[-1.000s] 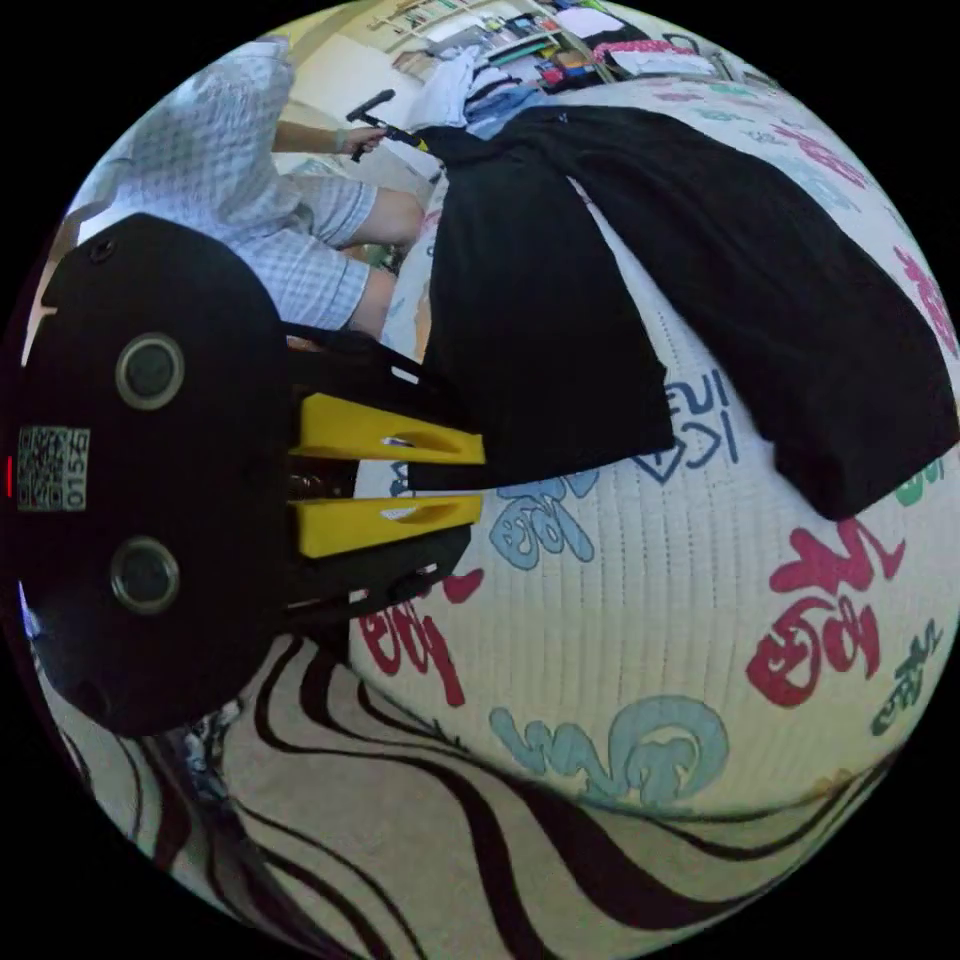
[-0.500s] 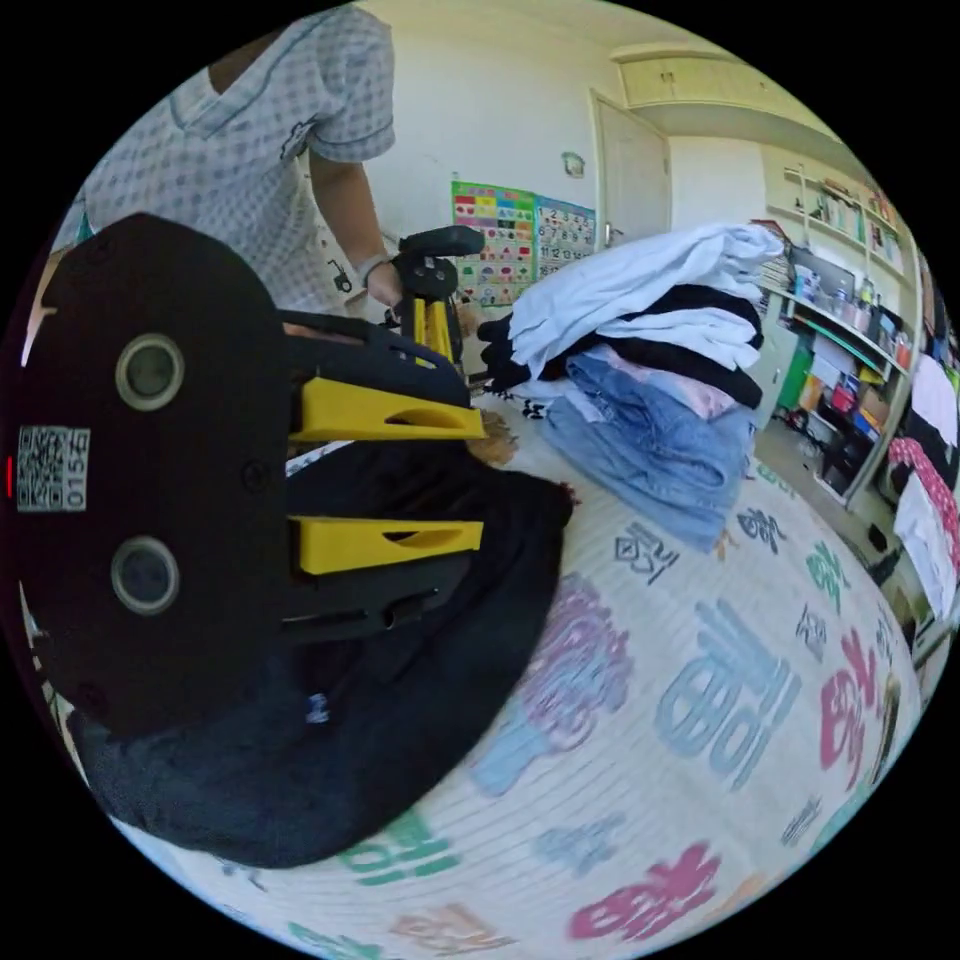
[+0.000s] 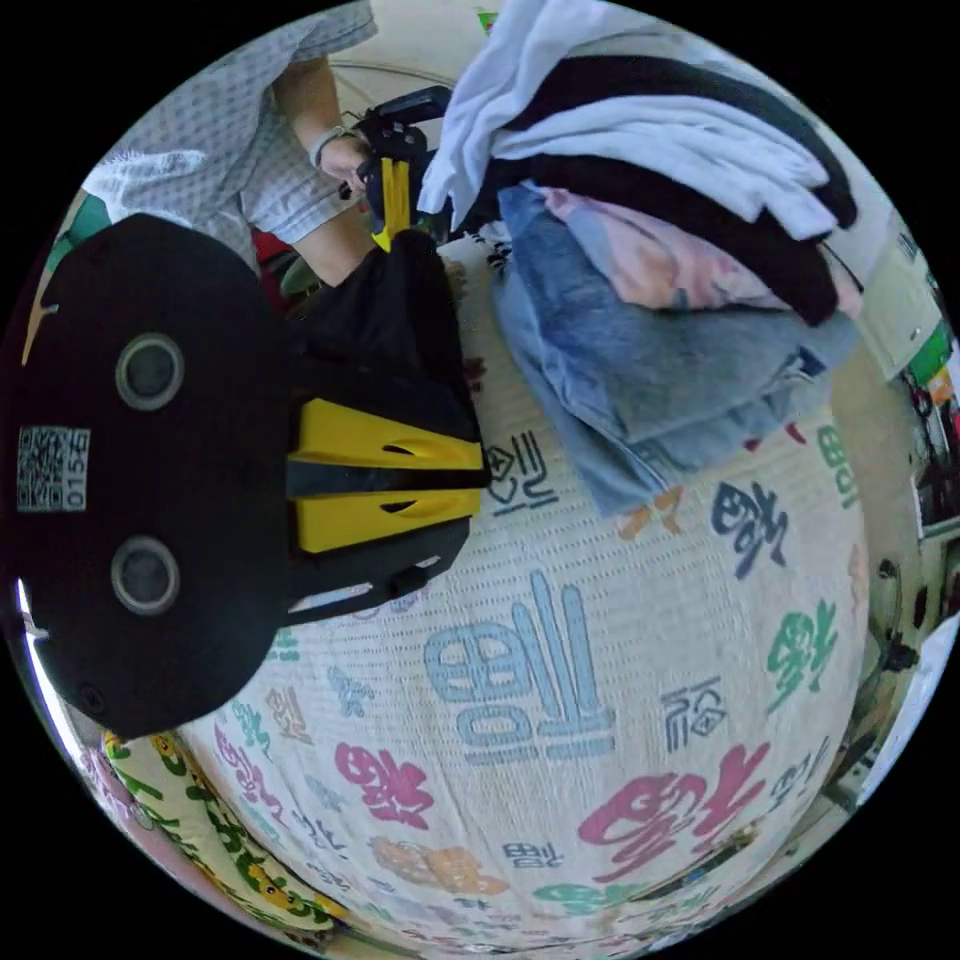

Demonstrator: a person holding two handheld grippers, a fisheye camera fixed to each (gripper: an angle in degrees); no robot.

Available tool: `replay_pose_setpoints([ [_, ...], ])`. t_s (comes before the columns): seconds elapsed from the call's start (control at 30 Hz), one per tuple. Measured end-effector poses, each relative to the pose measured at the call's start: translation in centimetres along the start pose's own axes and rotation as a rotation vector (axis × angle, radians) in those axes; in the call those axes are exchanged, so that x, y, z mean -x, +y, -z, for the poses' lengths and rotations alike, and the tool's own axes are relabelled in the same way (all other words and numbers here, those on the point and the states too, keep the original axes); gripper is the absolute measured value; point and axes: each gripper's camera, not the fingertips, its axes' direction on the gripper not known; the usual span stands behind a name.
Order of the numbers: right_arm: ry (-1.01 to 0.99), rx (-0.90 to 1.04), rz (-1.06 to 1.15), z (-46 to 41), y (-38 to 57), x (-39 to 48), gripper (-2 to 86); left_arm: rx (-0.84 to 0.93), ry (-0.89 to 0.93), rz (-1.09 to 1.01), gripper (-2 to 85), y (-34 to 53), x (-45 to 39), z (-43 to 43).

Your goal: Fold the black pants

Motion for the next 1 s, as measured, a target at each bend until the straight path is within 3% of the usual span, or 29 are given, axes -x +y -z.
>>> replay_pose_setpoints([
  [0.07,-0.06,-0.041,-0.037,1.1,-1.2,-0.7,3.9,-0.045,0.026,0.064,0.5,-0.8,1.5,1.3],
  [0.3,0.068,0.04,-0.064,-2.5,-2.8,0.8,7.3,-0.055,-0.113,0.235,1.9,-3.0,6.0,0.0],
  [0.5,-0.099,-0.221,-0.295,2.2,10.3,-0.1,7.2,0.0,-0.063,0.138,4.9,-3.4,7.8,2.6],
  [0.7,-0.269,-0.139,-0.787,-3.4,33.1,1.1,9.6,0.014,0.007,0.143,7.0,-4.4,9.3,3.3],
  [0.8,-0.543,-0.216,-1.232,-8.3,47.2,1.7,10.8,-0.013,-0.002,0.168,6.4,-5.0,9.5,3.1],
  [0.87,-0.691,-0.399,-1.615,-11.2,58.1,3.3,10.6,-0.015,-0.033,0.178,4.8,-5.3,9.5,3.1],
  [1.0,-0.714,-0.56,-1.955,-13.8,69.9,5.7,10.3,-0.013,-0.062,0.175,2.1,-5.6,9.5,3.1],
])
